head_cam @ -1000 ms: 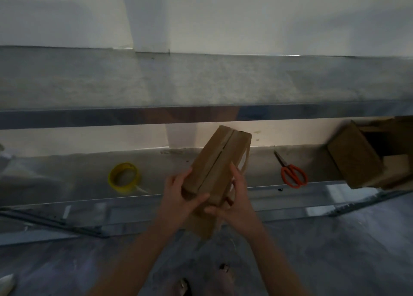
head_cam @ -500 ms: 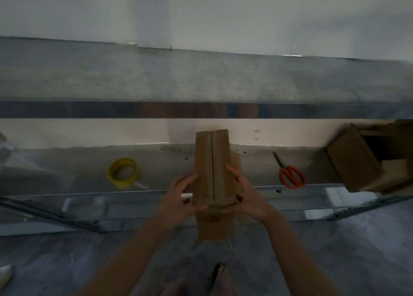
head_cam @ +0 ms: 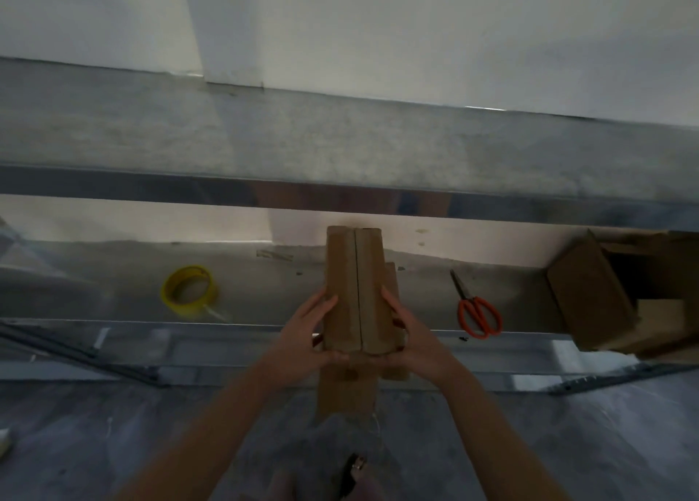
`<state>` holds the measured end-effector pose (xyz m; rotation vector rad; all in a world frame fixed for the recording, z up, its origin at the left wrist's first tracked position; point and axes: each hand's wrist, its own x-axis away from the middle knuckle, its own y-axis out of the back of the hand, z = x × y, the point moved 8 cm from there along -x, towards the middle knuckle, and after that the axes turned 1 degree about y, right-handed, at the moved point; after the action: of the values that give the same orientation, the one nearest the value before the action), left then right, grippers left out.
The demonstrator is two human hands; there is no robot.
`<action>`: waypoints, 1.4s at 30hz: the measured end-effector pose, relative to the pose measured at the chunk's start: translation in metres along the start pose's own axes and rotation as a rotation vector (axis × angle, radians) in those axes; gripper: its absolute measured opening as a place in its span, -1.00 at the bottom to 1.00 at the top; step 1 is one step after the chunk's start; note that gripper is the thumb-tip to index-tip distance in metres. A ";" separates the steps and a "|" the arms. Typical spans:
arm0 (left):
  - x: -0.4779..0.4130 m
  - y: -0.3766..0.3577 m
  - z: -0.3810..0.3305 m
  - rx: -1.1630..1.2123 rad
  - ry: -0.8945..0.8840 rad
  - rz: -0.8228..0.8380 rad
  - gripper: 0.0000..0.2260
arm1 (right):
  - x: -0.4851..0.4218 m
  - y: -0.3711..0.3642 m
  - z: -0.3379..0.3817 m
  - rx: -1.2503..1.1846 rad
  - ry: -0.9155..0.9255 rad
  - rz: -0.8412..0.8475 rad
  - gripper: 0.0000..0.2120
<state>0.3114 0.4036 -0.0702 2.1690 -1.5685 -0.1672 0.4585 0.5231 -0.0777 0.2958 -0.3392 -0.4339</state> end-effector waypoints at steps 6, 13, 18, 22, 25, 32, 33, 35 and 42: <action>-0.003 0.006 0.004 0.043 0.046 0.029 -0.15 | -0.009 -0.005 0.001 0.011 -0.021 0.023 0.16; 0.004 0.001 0.006 0.058 0.051 0.072 -0.15 | -0.005 -0.015 0.002 0.018 -0.001 -0.002 0.19; 0.019 -0.010 0.007 -0.020 0.014 0.064 -0.08 | 0.009 -0.016 -0.002 0.114 0.040 -0.052 0.22; 0.026 -0.012 0.009 -0.167 -0.002 0.086 0.03 | 0.019 -0.017 0.000 0.203 0.084 -0.085 0.18; 0.033 -0.014 0.011 -0.232 -0.022 0.081 0.04 | 0.025 -0.023 -0.001 0.246 0.086 -0.070 0.17; 0.041 -0.013 0.018 -0.254 -0.041 0.020 0.05 | 0.035 -0.029 -0.004 0.244 0.071 -0.069 0.11; 0.043 -0.013 0.019 -0.253 -0.043 0.017 0.05 | 0.035 -0.031 -0.004 0.246 0.074 -0.065 0.10; 0.044 -0.013 0.021 -0.253 -0.048 0.010 0.07 | 0.035 -0.033 -0.003 0.237 0.077 -0.063 0.13; 0.050 -0.001 0.022 -0.341 -0.059 0.013 0.04 | 0.045 -0.023 0.007 0.412 0.147 -0.143 -0.04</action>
<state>0.3217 0.3514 -0.0814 1.9032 -1.4624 -0.4624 0.4860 0.4816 -0.0680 0.7536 -0.2622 -0.4783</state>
